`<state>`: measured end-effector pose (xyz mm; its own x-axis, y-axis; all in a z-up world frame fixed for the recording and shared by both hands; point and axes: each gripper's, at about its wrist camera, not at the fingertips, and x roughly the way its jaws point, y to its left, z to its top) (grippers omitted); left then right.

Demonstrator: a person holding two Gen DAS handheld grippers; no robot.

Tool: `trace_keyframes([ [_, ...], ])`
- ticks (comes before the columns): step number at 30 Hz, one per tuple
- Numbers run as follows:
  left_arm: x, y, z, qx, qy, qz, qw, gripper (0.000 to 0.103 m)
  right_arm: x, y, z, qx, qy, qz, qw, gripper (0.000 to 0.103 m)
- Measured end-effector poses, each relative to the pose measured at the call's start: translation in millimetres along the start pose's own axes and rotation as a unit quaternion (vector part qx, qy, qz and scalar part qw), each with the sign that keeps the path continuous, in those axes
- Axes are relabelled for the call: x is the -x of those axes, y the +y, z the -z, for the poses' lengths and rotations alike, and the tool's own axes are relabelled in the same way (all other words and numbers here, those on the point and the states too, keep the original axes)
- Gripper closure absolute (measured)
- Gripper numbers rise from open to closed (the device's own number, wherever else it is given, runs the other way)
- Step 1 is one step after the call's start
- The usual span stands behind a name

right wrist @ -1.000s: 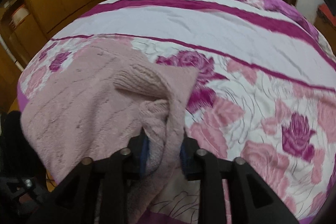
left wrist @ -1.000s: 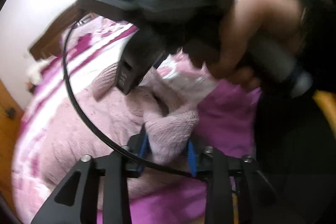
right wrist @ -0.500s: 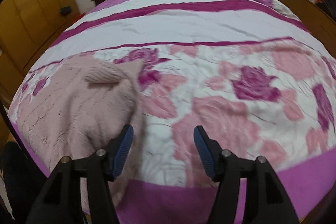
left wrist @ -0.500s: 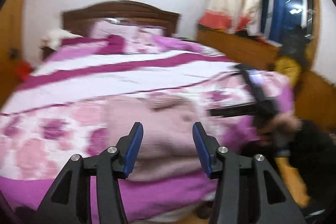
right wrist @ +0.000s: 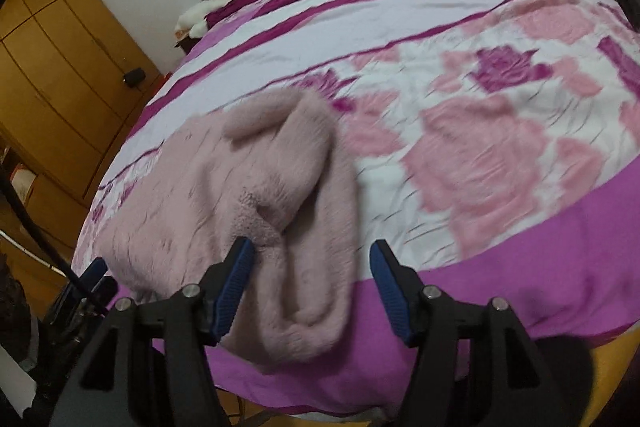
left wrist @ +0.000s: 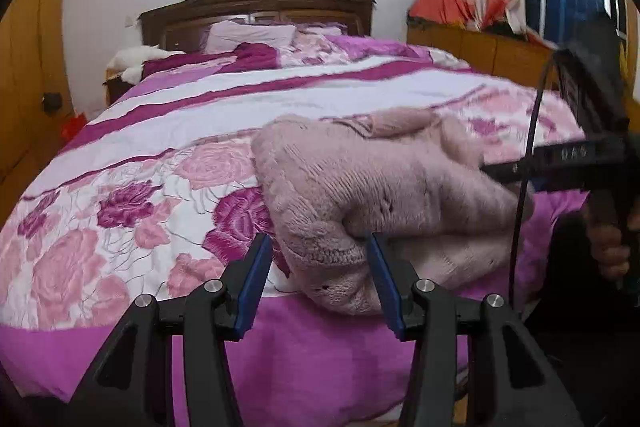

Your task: Fold small clothes

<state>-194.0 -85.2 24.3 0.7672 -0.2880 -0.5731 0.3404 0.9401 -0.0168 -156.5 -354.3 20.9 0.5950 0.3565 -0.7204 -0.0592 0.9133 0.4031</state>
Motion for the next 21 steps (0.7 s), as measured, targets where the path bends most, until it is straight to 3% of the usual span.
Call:
trace_keyframes([
  [2, -13.2, -1.9, 0.3, -0.006, 0.015, 0.002, 0.9999, 0.078, -4.6, 3.9, 0.7, -0.002, -0.007, -0.02, 1.0, 0.042],
  [4, -18.2, -2.9, -1.5, -0.005, 0.002, -0.008, 1.0, 0.08, -7.8, 8.7, -2.6, 0.004, -0.009, -0.048, 0.999, 0.065],
  [5, -17.4, -2.9, -3.0, 0.002, -0.005, -0.011, 0.9999, 0.091, -10.2, 12.0, -5.1, 0.011, -0.006, -0.055, 0.998, 0.081],
  [6, -17.1, 0.2, -5.5, 0.018, -0.006, -0.01, 0.9998, 0.098, -12.8, 15.7, -7.3, 0.017, -0.002, -0.05, 0.999, 0.084],
  [9, -3.8, 26.8, -8.9, 0.132, -0.006, 0.026, 0.9908, 0.103, -11.6, 22.7, -9.8, 0.02, 0.005, -0.059, 0.998, 0.09],
  [11, 8.3, 45.6, -2.8, 0.199, -0.003, 0.039, 0.9793, 0.103, -3.2, 26.6, -8.5, 0.008, 0.006, -0.081, 0.997, 0.091],
  [13, 12.3, 57.9, 7.0, 0.231, 0.009, 0.044, 0.9719, 0.103, 8.3, 29.5, -3.1, -0.004, 0.006, -0.114, 0.993, 0.092],
  [15, 4.7, 68.2, 18.2, 0.258, 0.032, 0.051, 0.9642, 0.103, 13.6, 30.6, 3.4, -0.009, 0.014, -0.12, 0.993, 0.092],
  [17, -8.3, 79.2, 29.5, 0.295, 0.056, 0.062, 0.9519, 0.103, 8.1, 31.1, 11.4, -0.006, 0.035, -0.094, 0.995, 0.09],
  [19, -12.1, 82.0, 30.6, 0.298, 0.058, 0.072, 0.95, 0.103, 0.0, 29.6, 15.8, 0.008, 0.045, -0.034, 0.998, 0.085],
  [21, -8.7, 78.4, 27.6, 0.282, 0.059, 0.077, 0.9544, 0.103, 0.6, 25.5, 13.4, 0.015, 0.026, 0.026, 0.999, 0.062],
])
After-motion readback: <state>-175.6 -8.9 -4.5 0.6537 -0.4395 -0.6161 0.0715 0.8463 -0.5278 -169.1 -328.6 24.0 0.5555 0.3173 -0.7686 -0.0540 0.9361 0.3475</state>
